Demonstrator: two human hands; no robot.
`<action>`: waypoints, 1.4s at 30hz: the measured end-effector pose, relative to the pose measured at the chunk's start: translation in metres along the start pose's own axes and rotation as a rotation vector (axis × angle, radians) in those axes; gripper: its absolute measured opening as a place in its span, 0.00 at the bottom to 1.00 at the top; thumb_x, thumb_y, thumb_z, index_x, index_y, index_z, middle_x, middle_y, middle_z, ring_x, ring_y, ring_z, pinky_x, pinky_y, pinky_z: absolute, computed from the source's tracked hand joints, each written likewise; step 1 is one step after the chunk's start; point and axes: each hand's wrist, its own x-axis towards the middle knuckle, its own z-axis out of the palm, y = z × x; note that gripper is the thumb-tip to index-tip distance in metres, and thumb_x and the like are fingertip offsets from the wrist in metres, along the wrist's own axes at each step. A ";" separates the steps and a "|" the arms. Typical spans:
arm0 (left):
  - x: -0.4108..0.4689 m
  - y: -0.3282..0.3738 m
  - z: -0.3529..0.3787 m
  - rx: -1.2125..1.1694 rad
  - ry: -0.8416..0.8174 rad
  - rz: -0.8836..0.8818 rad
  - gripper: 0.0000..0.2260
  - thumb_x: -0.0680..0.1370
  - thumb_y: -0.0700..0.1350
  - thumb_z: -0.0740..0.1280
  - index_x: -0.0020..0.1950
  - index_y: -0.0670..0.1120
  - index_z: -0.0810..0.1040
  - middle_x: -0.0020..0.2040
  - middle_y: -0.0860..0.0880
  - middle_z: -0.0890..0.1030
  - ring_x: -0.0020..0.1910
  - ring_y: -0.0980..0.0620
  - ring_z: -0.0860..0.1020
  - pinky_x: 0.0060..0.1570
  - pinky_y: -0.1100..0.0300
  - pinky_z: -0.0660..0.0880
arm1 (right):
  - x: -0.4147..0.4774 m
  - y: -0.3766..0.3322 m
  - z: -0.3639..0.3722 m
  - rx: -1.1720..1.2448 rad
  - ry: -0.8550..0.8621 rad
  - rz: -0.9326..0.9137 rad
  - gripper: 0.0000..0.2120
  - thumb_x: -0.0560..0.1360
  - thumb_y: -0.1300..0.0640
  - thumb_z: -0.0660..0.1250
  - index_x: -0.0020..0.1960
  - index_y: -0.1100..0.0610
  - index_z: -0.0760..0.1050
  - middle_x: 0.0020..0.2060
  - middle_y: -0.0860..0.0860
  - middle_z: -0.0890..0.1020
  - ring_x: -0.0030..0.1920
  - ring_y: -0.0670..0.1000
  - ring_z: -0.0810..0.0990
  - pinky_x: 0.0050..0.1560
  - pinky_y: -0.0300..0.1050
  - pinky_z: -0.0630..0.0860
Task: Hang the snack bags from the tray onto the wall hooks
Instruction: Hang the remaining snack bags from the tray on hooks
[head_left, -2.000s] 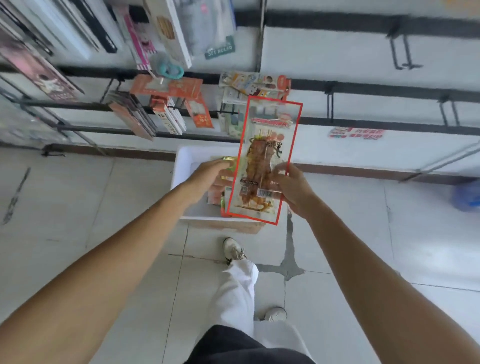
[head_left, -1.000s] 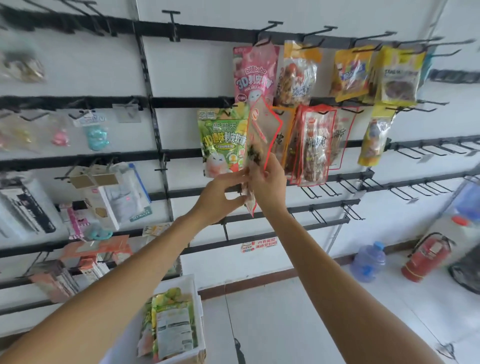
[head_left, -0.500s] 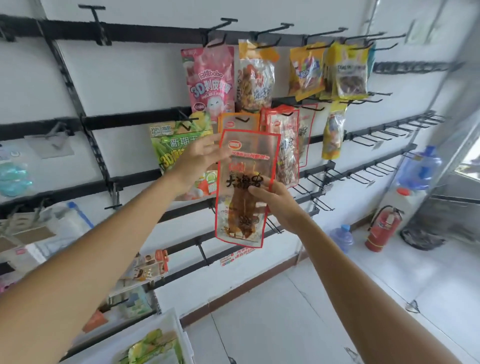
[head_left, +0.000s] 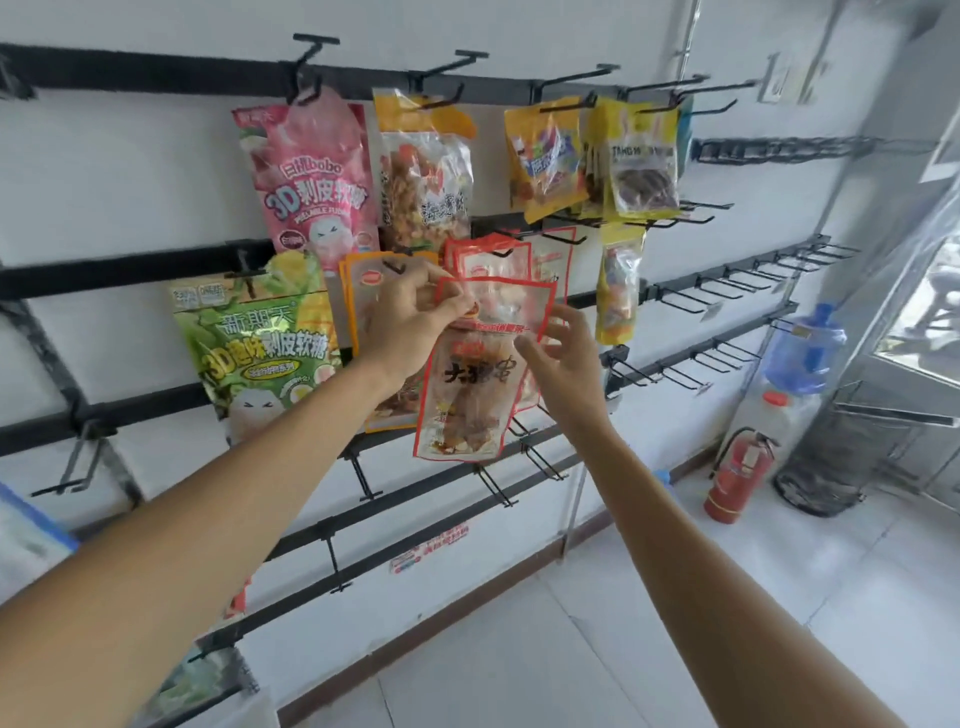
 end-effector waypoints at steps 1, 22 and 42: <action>0.004 -0.004 0.007 0.033 -0.001 0.011 0.07 0.75 0.40 0.73 0.42 0.48 0.77 0.42 0.47 0.82 0.45 0.52 0.82 0.52 0.55 0.79 | 0.012 -0.002 -0.004 -0.010 0.030 -0.046 0.19 0.76 0.55 0.71 0.64 0.52 0.70 0.52 0.46 0.81 0.49 0.41 0.81 0.46 0.34 0.77; 0.033 -0.039 0.061 1.308 -0.192 0.326 0.28 0.75 0.37 0.66 0.76 0.43 0.66 0.78 0.43 0.60 0.77 0.43 0.55 0.74 0.44 0.55 | 0.175 0.029 -0.025 0.033 -0.251 0.038 0.05 0.79 0.59 0.67 0.45 0.51 0.77 0.40 0.48 0.83 0.44 0.50 0.85 0.46 0.46 0.81; 0.096 -0.093 0.109 1.140 0.251 0.526 0.18 0.75 0.43 0.65 0.65 0.44 0.71 0.66 0.39 0.70 0.66 0.38 0.68 0.66 0.44 0.63 | 0.233 0.053 -0.018 0.145 -0.687 -0.219 0.03 0.78 0.61 0.67 0.48 0.61 0.77 0.38 0.52 0.82 0.39 0.48 0.80 0.42 0.48 0.79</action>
